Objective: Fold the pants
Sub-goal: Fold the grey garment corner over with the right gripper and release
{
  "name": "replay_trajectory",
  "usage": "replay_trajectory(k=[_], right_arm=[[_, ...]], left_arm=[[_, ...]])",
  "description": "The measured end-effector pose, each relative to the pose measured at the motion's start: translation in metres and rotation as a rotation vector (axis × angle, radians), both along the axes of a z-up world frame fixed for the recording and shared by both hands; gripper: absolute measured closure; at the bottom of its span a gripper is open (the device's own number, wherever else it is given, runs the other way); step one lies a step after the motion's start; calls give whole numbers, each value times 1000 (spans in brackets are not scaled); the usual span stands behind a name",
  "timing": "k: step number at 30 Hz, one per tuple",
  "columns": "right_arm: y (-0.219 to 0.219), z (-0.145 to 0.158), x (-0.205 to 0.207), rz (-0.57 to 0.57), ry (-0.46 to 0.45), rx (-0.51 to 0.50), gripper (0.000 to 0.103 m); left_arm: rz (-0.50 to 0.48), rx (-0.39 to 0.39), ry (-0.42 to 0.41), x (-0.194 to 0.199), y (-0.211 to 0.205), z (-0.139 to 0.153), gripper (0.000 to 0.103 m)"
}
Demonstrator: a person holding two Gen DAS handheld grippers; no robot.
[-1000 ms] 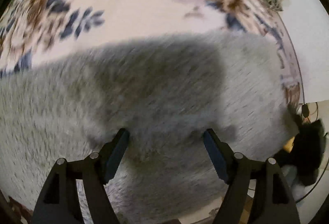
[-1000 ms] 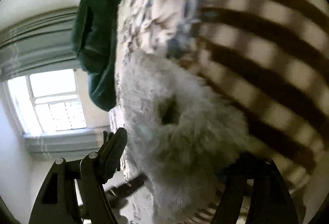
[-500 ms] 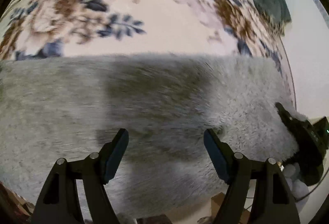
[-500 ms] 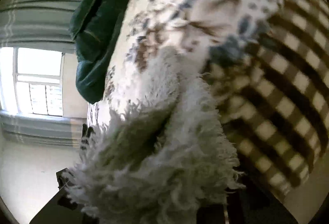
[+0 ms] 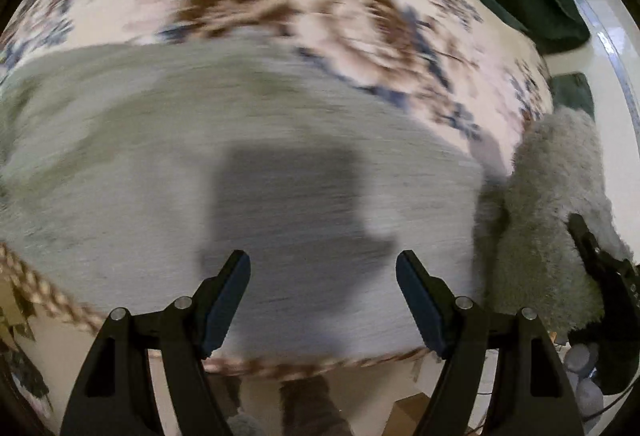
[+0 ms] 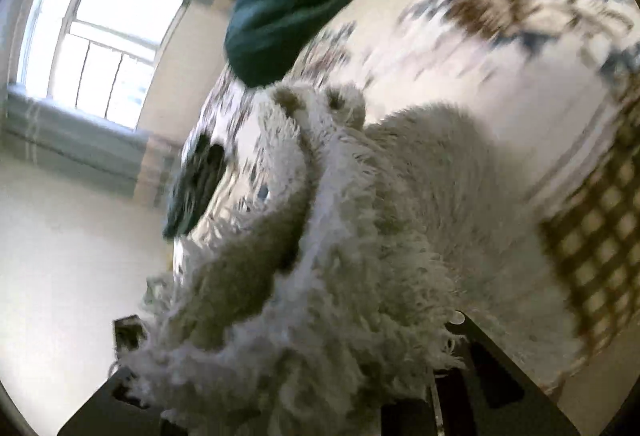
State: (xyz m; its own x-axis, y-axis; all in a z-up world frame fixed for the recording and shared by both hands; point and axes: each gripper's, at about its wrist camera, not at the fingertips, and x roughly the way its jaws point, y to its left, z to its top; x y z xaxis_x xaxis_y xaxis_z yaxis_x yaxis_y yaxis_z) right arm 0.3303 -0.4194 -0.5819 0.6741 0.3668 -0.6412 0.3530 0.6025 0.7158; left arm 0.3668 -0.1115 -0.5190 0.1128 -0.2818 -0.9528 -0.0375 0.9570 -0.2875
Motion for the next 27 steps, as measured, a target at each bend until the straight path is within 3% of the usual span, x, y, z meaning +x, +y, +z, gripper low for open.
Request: replay_trajectory(k=[5, 9, 10, 11, 13, 14, 16, 20, 24, 27], right_arm=[[99, -30, 23, 121, 61, -79, 85], [178, -66, 42, 305, 225, -180, 79], [193, -69, 42, 349, 262, -186, 66], [208, -71, 45, 418, 289, -169, 44], [227, -59, 42, 508, 259, -138, 19], [232, -47, 40, 536, 233, -141, 18], [225, -30, 35, 536, 217, -152, 18], [173, -7, 23, 411, 255, -198, 18], [111, -5, 7, 251, 380, -247, 18], [81, -16, -8, 195, 463, -291, 18]], left_arm=[[25, 17, 9, -6, 66, -5, 29], [37, 27, -3, -6, 105, -6, 29], [48, 27, -7, -6, 115, -6, 29], [67, 21, -11, -4, 125, -5, 29], [105, 11, -16, -3, 143, -2, 29], [121, 4, -19, -1, 148, 0, 29], [151, -14, -28, 3, 155, 6, 29], [147, -72, -50, 10, 142, 20, 29], [77, -109, -25, 13, 103, 15, 29], [11, -96, 14, 16, 70, -1, 29]])
